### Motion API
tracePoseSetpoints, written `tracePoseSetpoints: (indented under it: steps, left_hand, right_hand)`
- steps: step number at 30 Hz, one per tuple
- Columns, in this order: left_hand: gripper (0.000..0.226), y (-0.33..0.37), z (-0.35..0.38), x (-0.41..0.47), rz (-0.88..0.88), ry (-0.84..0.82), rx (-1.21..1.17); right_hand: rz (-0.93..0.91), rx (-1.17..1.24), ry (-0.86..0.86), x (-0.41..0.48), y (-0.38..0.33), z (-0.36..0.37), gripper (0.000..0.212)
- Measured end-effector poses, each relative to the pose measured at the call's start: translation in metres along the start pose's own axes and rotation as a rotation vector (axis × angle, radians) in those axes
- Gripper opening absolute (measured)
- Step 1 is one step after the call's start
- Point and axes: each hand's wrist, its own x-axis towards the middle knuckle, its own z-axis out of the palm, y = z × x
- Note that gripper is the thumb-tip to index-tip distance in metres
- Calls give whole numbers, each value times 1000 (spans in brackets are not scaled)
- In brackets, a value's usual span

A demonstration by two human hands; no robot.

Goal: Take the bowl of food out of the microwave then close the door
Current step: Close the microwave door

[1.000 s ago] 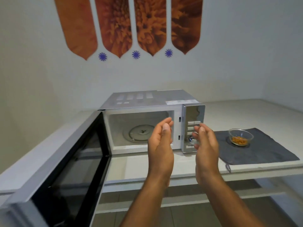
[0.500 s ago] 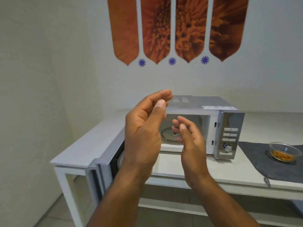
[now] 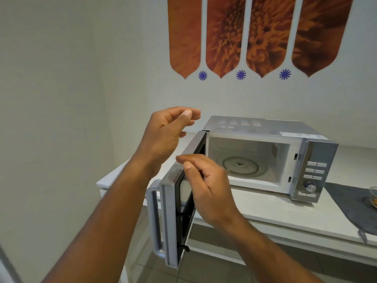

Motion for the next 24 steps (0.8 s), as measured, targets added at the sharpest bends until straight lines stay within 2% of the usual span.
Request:
tracePoseSetpoints:
  steps: [5,8,12,18,21,24]
  left_hand:
    - [31,-40,-8,16,-196,-85,55]
    - [32,-59,-4,19,-208,-142,97]
    - [44,-74,6,16,-159,-187,136]
    - [73,-89,37,1,-23,-269,228]
    - [77,-93,62,-6,21,-319,241]
    - [76,-92,91,-8,13,-376,359]
  right_hand:
    - [-131,-286,-212,-11,-1,12,42]
    - [-178,-454,-263,-21,4,15,48]
    - [-199,-505,-201,-31,6,4,44]
    - [-169,-547,-49,-45,11,-48,41]
    - [-185,-591,45,-48,16,-82,34]
    - [-165,-673,135,-51,22,-111,34]
